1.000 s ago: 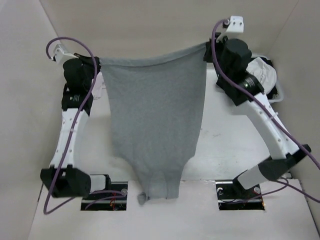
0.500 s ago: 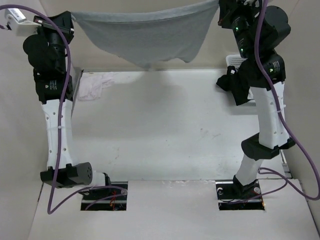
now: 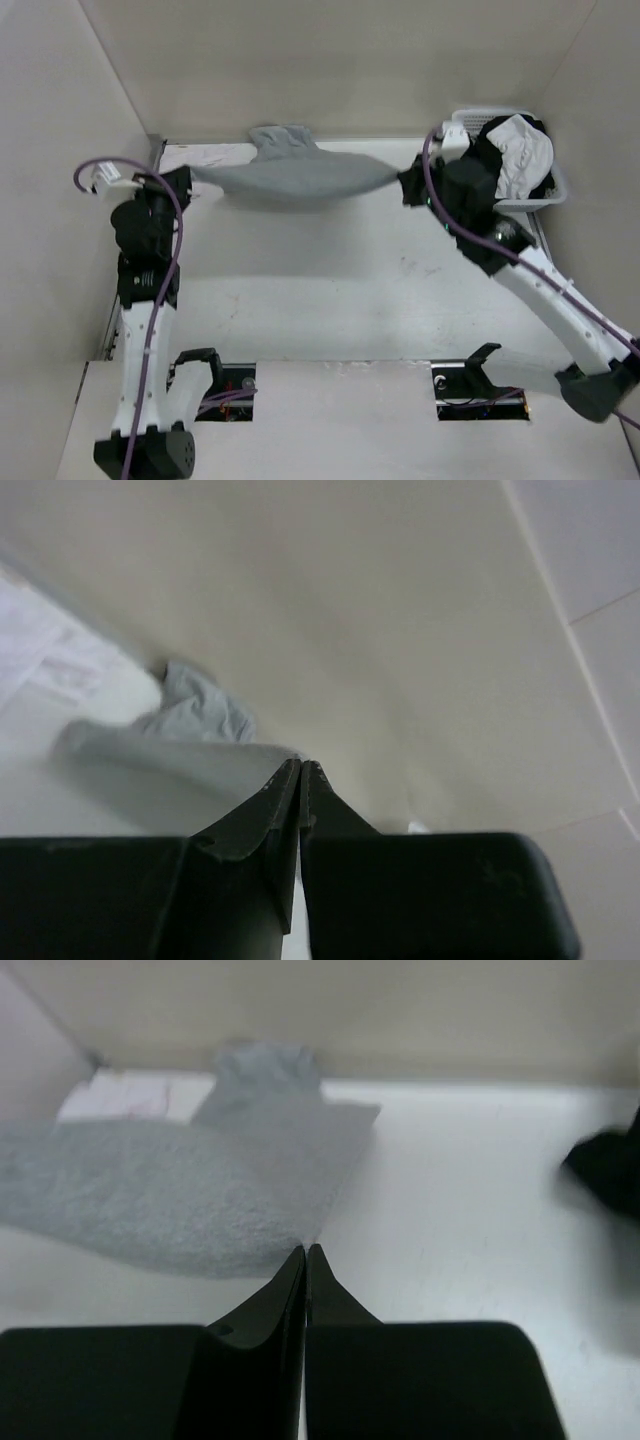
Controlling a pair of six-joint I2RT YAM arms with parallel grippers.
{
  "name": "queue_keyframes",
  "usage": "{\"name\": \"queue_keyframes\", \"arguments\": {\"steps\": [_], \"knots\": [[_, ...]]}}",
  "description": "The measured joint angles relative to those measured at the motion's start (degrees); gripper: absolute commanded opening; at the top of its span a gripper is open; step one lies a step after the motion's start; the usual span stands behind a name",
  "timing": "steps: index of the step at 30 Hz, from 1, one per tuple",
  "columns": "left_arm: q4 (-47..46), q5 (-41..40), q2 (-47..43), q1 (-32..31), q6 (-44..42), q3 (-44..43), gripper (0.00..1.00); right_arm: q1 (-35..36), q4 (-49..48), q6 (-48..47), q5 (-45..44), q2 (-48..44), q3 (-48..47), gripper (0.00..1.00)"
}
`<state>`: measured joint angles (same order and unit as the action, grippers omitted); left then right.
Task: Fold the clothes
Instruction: Flatten the tank top out, then fold the tank top
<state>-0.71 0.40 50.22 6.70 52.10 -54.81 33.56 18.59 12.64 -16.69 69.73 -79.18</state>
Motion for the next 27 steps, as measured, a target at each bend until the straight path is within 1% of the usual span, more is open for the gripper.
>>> {"name": "queue_keyframes", "arguments": {"steps": [3, 5, 8, 12, 15, 17, 19, 21, 22, 24, 26, 27], "knots": [[4.4, -0.2, -11.1, -1.4, 0.2, 9.3, 0.02, 6.3, -1.4, 3.1, -1.0, -11.8, 16.6, 0.01], [8.2, -0.3, -18.2, -3.1, 0.2, 12.8, 0.02, 10.1, -1.2, 6.0, -1.9, -19.1, 24.3, 0.01], [15.3, -0.2, -27.6, -5.4, 0.2, 15.4, 0.02, 16.5, 0.3, 12.3, -3.8, -28.5, 33.0, 0.0], [28.6, -1.2, -38.2, -8.7, 0.6, 16.1, 0.01, 28.7, 6.0, 24.0, -4.7, -40.3, 43.5, 0.0], [38.9, -4.3, -43.8, -12.4, 1.6, 16.0, 0.01, 37.9, 13.0, 33.1, -6.0, -45.9, 47.4, 0.0], [45.4, -7.1, -46.4, -13.9, 2.3, 15.3, 0.01, 44.2, 16.7, 38.5, -7.5, -46.9, 47.8, 0.0], [49.9, -9.8, -47.0, -14.5, 2.7, 14.1, 0.01, 50.2, 18.8, 43.0, -10.1, -46.1, 47.7, 0.0], [52.0, -12.2, -46.8, -14.8, 2.9, 13.5, 0.01, 54.1, 20.5, 45.5, -12.6, -43.0, 46.8, 0.0], [52.5, -13.3, -46.6, -14.7, 2.9, 13.5, 0.01, 54.2, 20.9, 45.7, -13.7, -40.8, 45.8, 0.0], [52.3, -15.3, -45.1, -14.7, 3.0, 13.9, 0.01, 49.9, 20.2, 43.6, -15.0, -35.8, 43.1, 0.0], [49.3, -16.7, -42.0, -14.7, 3.3, 15.3, 0.01, 40.1, 16.1, 38.8, -14.1, -31.3, 40.9, 0.0], [46.6, -17.4, -39.2, -14.6, 3.4, 16.3, 0.01, 33.3, 12.8, 35.8, -12.1, -28.8, 40.2, 0.0]]}}
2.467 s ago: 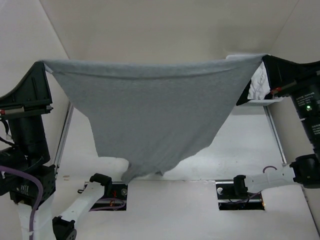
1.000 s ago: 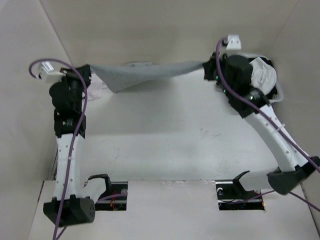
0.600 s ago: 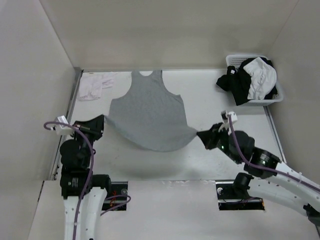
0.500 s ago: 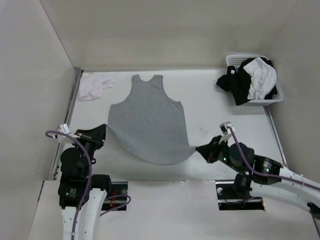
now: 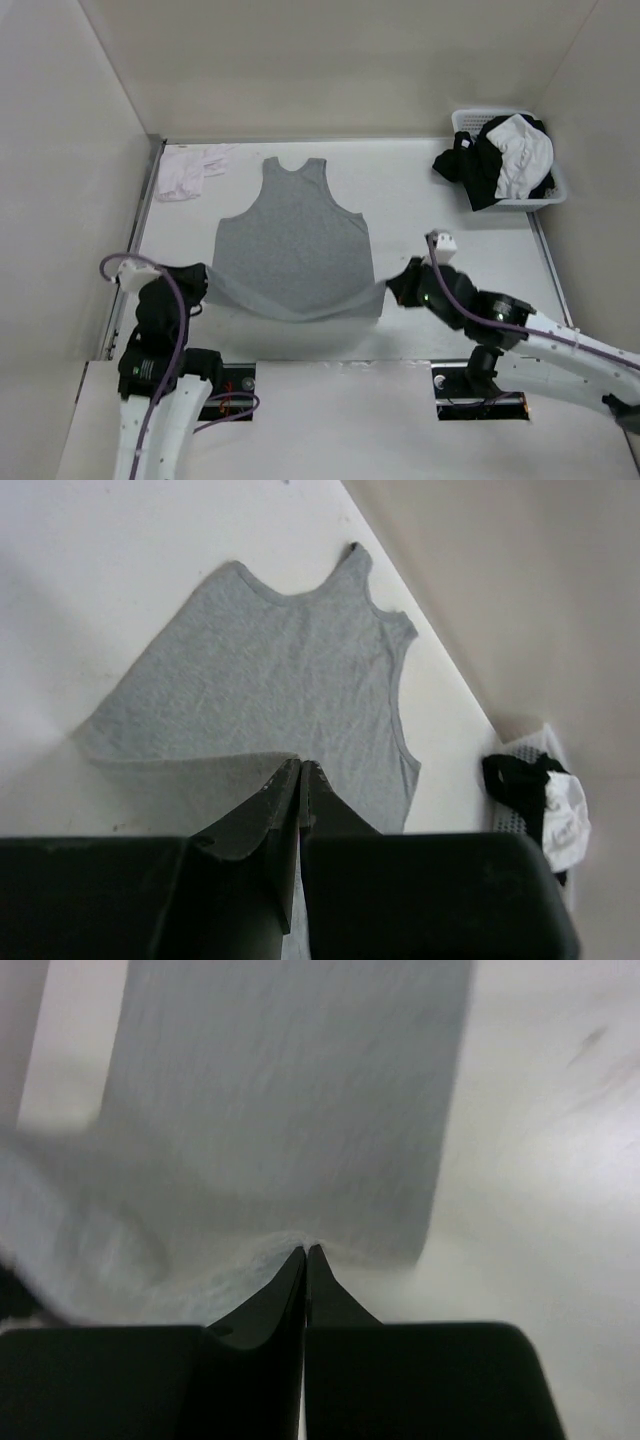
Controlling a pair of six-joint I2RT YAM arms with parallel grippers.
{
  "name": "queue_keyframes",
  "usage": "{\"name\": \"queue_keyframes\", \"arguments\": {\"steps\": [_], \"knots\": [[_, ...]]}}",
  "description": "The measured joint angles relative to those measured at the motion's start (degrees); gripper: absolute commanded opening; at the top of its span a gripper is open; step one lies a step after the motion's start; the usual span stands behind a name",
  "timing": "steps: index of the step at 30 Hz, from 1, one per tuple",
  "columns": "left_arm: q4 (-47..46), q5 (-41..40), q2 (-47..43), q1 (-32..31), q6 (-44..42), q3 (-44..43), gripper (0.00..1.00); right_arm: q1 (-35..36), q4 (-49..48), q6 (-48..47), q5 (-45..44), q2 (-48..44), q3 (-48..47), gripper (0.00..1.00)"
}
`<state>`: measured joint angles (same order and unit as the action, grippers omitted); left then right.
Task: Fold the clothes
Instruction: Fold the tank top
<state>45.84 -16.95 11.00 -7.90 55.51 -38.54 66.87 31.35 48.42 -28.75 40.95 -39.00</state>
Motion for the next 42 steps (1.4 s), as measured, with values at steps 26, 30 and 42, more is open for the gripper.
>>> {"name": "queue_keyframes", "arguments": {"steps": [26, 30, 42], "knots": [[-57.7, -0.2, 93.3, 8.7, 1.0, -31.3, 0.14, -49.4, -29.0, -17.1, 32.2, 79.4, -61.2, 0.17], [-59.0, 2.9, 98.7, 9.0, 0.2, -33.7, 0.33, -50.2, -28.9, -16.0, 31.8, 84.3, -64.3, 0.52], [-65.7, 0.9, 61.0, -2.3, -3.9, 4.4, 0.34, -44.3, -36.1, -14.3, 28.4, 56.3, -22.2, 0.04]]}}
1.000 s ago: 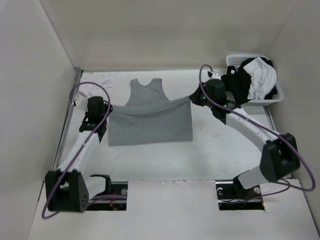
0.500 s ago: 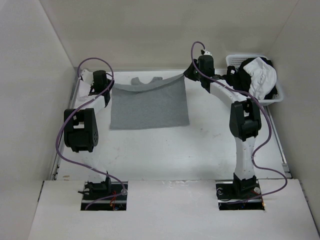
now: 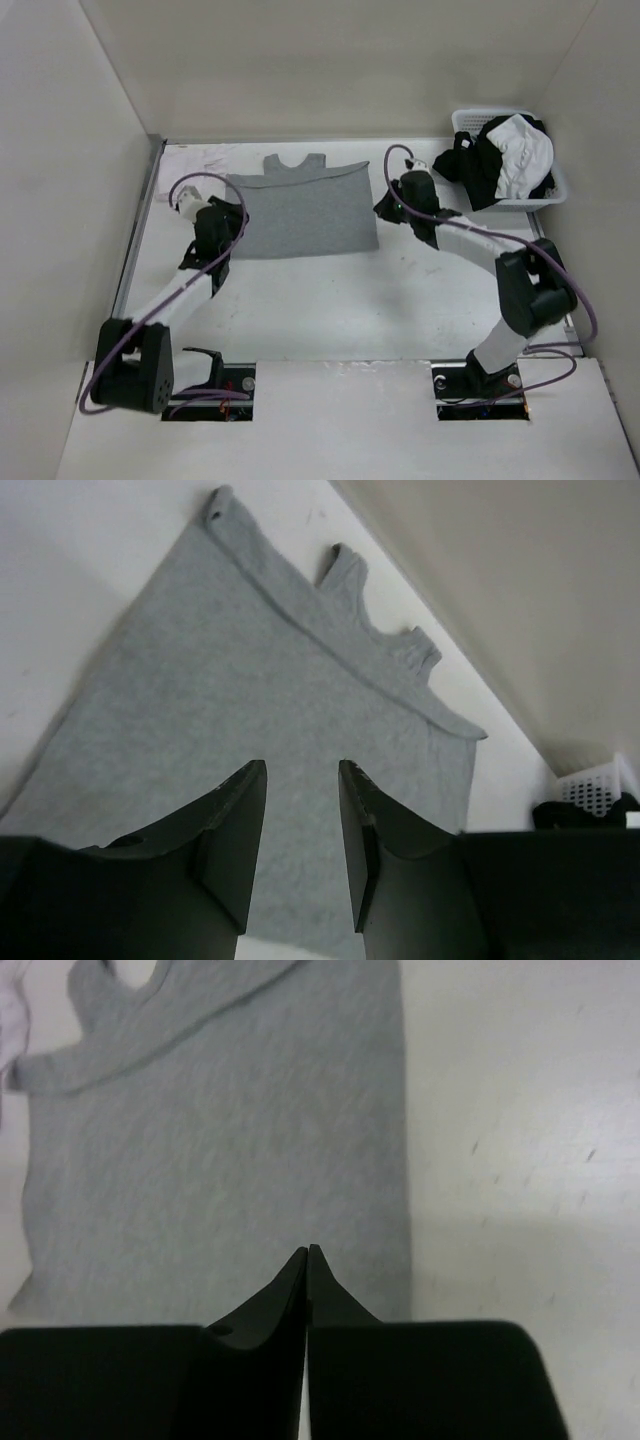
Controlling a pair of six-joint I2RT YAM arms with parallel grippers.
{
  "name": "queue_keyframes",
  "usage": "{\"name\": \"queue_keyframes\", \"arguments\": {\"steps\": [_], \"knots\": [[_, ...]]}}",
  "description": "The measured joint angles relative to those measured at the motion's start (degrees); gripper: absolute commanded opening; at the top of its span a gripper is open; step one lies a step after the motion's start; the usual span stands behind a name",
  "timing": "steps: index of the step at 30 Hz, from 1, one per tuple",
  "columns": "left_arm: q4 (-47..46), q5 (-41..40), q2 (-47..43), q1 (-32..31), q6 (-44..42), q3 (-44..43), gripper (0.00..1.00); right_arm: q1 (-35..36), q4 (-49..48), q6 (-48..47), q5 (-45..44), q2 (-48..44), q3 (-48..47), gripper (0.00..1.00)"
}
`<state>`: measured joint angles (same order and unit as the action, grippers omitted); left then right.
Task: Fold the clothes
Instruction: Fold the tank top
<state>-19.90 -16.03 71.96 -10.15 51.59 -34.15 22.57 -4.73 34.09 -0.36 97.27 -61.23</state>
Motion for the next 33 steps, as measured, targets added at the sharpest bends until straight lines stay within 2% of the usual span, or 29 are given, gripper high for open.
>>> {"name": "queue_keyframes", "arguments": {"steps": [3, 6, 12, 16, 22, 29, 33], "knots": [[4.0, 0.2, -7.6, 2.2, 0.2, 6.6, 0.36, 3.1, -2.7, 1.3, -0.9, -7.1, 9.2, 0.22], [9.0, 1.8, -11.8, 6.7, 1.0, 11.0, 0.4, 3.8, -4.1, 2.5, -1.5, -11.5, 16.0, 0.35], [12.4, 8.0, -10.5, 13.2, 2.4, 13.8, 0.48, 3.7, -7.0, 3.9, -2.2, -13.2, 22.7, 0.47], [10.8, 11.0, -6.8, 14.6, 3.3, 14.0, 0.48, 3.7, -8.8, 4.6, -1.9, -12.5, 23.8, 0.51], [7.5, 13.7, -1.0, 15.1, 4.6, 14.7, 0.38, 3.7, -11.9, 6.1, -0.6, -9.6, 23.8, 0.53], [3.4, 13.9, -0.9, 17.4, 6.9, 16.9, 0.37, 3.7, -13.3, 6.8, -0.1, -9.3, 23.8, 0.52], [1.3, 14.0, -0.9, 17.9, 7.5, 18.1, 0.33, 3.7, -14.0, 6.9, 0.0, -9.0, 23.8, 0.52]]}}
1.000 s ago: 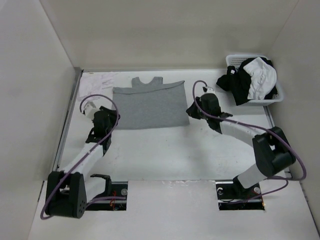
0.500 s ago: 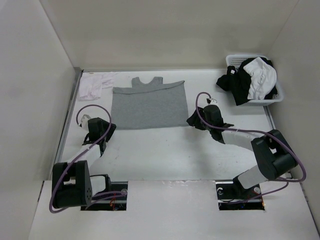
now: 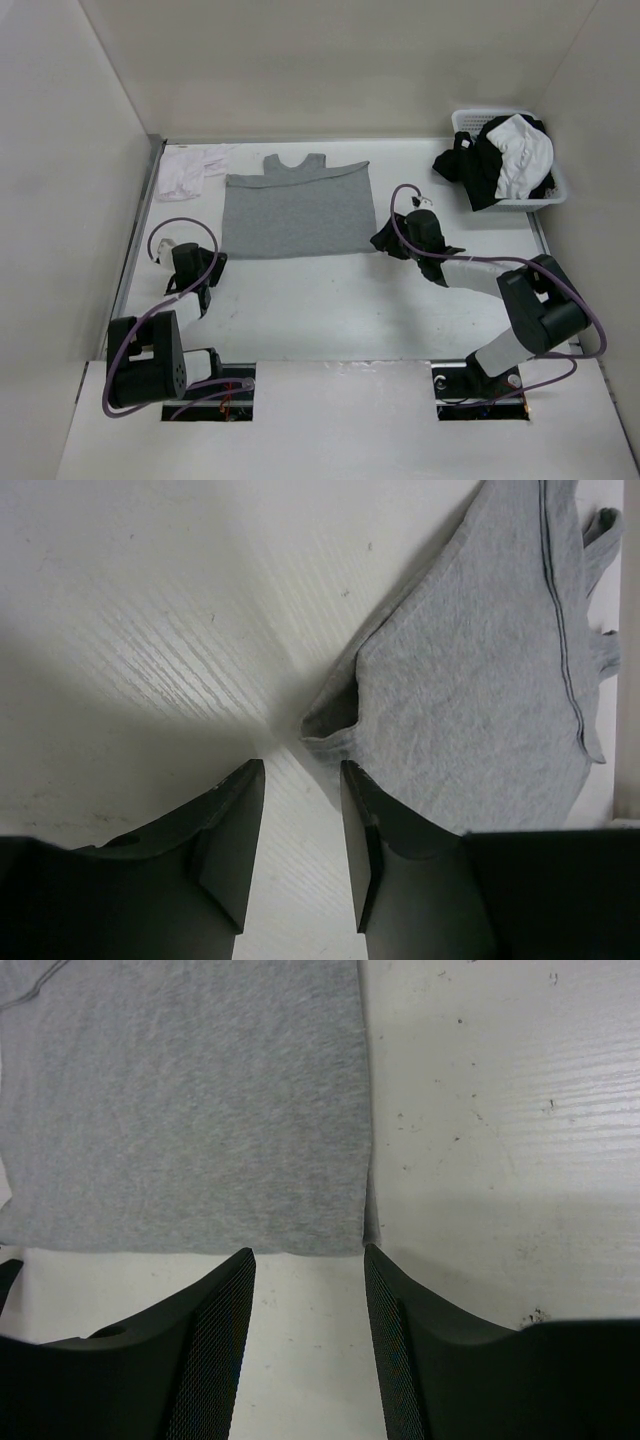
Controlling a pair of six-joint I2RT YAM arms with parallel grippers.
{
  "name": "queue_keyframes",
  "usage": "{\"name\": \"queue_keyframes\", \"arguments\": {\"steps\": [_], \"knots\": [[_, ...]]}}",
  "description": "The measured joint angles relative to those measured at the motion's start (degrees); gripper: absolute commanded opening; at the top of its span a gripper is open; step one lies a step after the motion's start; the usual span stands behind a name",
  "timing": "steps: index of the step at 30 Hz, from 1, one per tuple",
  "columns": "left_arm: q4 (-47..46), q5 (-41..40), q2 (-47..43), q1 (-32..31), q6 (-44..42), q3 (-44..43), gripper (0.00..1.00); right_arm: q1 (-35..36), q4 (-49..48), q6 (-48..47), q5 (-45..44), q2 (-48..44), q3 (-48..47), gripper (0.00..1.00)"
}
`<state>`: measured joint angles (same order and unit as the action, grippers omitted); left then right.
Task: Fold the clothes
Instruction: Fold the tank top
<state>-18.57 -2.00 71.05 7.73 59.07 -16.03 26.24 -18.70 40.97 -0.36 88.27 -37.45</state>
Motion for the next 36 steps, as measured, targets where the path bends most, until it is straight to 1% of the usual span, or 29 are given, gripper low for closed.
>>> {"name": "queue_keyframes", "arguments": {"steps": [9, 15, 19, 20, 25, 28, 32, 34, 36], "knots": [[-6.0, 1.2, 4.5, 0.5, 0.9, 0.0, 0.26, 0.0, -0.1, 0.1, 0.2, 1.3, 0.0, 0.54], [-7.8, 1.2, 6.5, 0.6, 1.2, 0.0, 0.09, -0.3, -0.1, 0.7, 0.3, 1.5, 0.0, 0.56], [-8.8, 1.2, 7.4, 0.8, 1.4, 0.0, 0.03, -0.5, 0.0, 1.3, 0.3, 1.5, 0.0, 0.56], [-9.1, 1.2, 7.4, 0.9, 1.4, 0.0, 0.03, -0.7, 0.1, 1.4, 0.4, 1.5, 0.0, 0.55], [-9.5, 1.2, 5.9, 0.9, 1.4, 0.1, 0.02, -1.1, 1.2, 1.9, 1.0, 2.0, -0.2, 0.44], [-9.6, 1.2, 4.4, 0.9, 1.4, 0.1, 0.01, -1.1, 2.4, 2.2, 1.8, 4.0, -0.9, 0.44], [-10.0, 1.2, 4.4, 0.9, 1.4, 0.2, 0.0, -1.2, 2.9, 3.1, 2.9, 5.1, -1.4, 0.48], [-10.0, 1.3, 4.5, 0.9, 1.5, 0.3, 0.0, -1.3, 2.8, 3.5, 3.3, 5.3, -1.5, 0.46], [-10.1, 1.5, 4.5, 0.9, 1.5, 0.3, 0.0, -1.5, 2.1, 4.0, 3.9, 6.0, -1.6, 0.41]]}}
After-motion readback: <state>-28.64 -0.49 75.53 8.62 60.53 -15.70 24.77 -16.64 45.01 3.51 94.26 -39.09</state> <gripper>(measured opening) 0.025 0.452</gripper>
